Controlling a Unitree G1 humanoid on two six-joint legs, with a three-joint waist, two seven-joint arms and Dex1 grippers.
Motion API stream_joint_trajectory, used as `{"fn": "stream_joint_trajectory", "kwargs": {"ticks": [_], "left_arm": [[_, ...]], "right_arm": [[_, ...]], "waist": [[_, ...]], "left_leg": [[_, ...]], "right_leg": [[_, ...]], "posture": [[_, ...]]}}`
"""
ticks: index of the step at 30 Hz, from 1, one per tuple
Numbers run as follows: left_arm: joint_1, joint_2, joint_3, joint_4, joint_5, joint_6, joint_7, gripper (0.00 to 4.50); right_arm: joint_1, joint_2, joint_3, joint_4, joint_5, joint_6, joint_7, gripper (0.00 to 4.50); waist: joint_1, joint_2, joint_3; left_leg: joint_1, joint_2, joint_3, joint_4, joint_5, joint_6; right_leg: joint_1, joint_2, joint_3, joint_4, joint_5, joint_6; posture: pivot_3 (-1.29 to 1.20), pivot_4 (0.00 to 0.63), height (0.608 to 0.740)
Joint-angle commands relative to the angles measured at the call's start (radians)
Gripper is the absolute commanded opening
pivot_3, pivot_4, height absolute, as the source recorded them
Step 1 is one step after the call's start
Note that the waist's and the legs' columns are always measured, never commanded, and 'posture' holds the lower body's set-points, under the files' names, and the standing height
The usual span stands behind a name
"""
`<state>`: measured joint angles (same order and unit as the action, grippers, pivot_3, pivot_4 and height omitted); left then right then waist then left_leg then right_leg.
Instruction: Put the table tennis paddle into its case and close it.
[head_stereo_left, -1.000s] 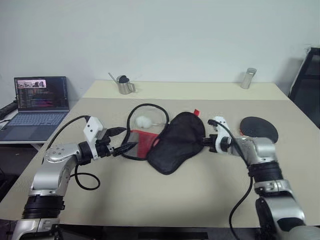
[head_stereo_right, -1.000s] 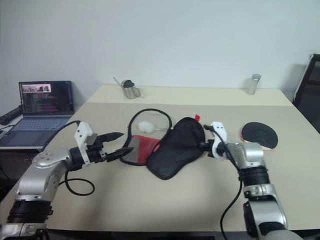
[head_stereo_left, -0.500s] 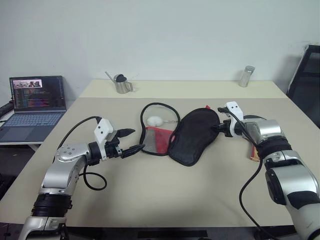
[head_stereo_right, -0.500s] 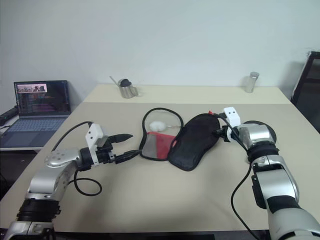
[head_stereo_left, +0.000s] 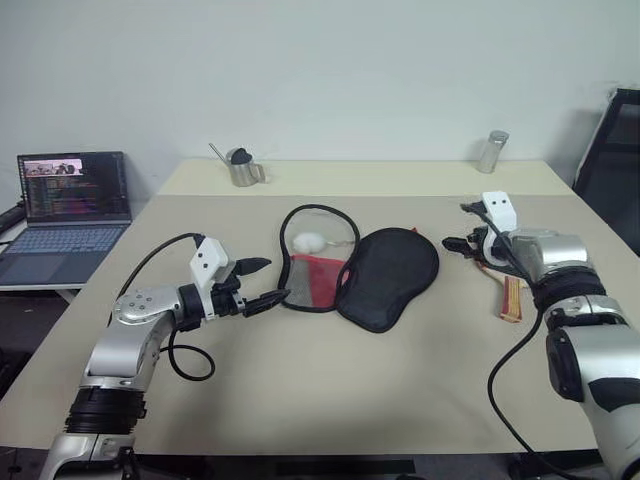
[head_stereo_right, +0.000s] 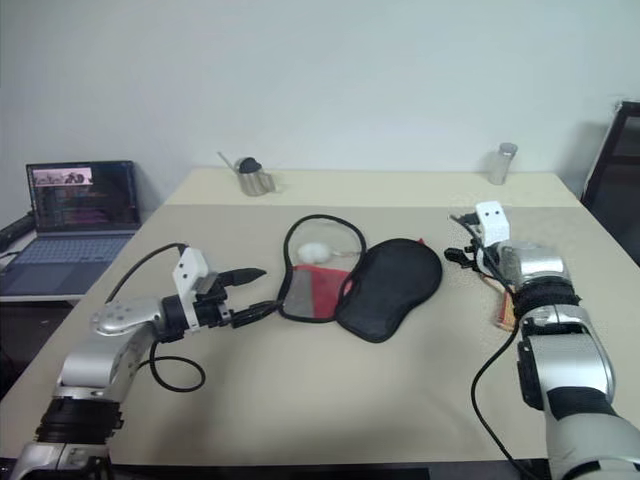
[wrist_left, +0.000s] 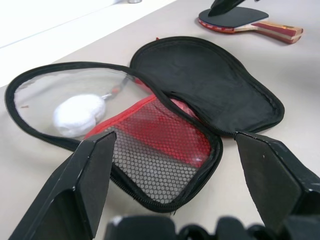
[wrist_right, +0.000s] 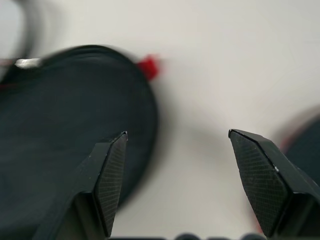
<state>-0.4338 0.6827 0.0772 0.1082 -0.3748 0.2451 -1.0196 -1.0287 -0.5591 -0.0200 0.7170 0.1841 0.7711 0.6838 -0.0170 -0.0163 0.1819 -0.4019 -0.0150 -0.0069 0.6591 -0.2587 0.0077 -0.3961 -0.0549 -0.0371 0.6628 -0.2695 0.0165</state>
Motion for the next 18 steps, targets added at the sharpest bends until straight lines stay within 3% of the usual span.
{"fn": "stream_joint_trajectory", "kwargs": {"ticks": [1,5,10,18], "left_arm": [[-0.018,0.007,0.013,-0.023,-0.002,-0.021,-0.010,4.13],[-0.033,0.006,0.008,-0.012,0.005,-0.026,-0.013,4.13],[-0.048,-0.002,-0.001,-0.012,0.007,-0.024,-0.018,4.13],[-0.052,0.004,0.001,-0.013,0.008,-0.019,-0.024,4.13]], "right_arm": [[0.113,-0.009,-0.035,-0.317,0.104,0.207,0.034,3.55],[0.250,0.037,-0.091,-0.599,0.185,0.387,-0.041,4.48],[0.362,0.131,-0.153,-0.791,0.232,0.525,-0.152,4.48],[0.459,0.245,-0.169,-0.879,0.255,0.574,-0.256,4.48]], "waist": [[0.001,0.000,0.000],[0.001,0.000,0.000],[0.002,0.000,0.000],[0.002,0.000,0.000]], "left_leg": [[0.000,0.000,0.000,0.000,0.000,0.000],[0.000,0.000,0.000,0.001,0.000,0.000],[0.000,0.000,-0.001,0.001,0.000,0.000],[0.000,0.000,0.000,0.001,0.000,0.000]], "right_leg": [[0.000,0.000,0.000,0.000,0.000,0.000],[-0.001,0.000,0.000,0.001,0.000,0.000],[-0.001,0.000,0.000,0.001,0.000,0.000],[-0.001,0.000,0.000,0.001,0.000,0.000]], "posture": [[0.00,0.150,0.740],[0.00,0.150,0.740],[0.00,0.150,0.740],[0.00,0.150,0.740]]}}
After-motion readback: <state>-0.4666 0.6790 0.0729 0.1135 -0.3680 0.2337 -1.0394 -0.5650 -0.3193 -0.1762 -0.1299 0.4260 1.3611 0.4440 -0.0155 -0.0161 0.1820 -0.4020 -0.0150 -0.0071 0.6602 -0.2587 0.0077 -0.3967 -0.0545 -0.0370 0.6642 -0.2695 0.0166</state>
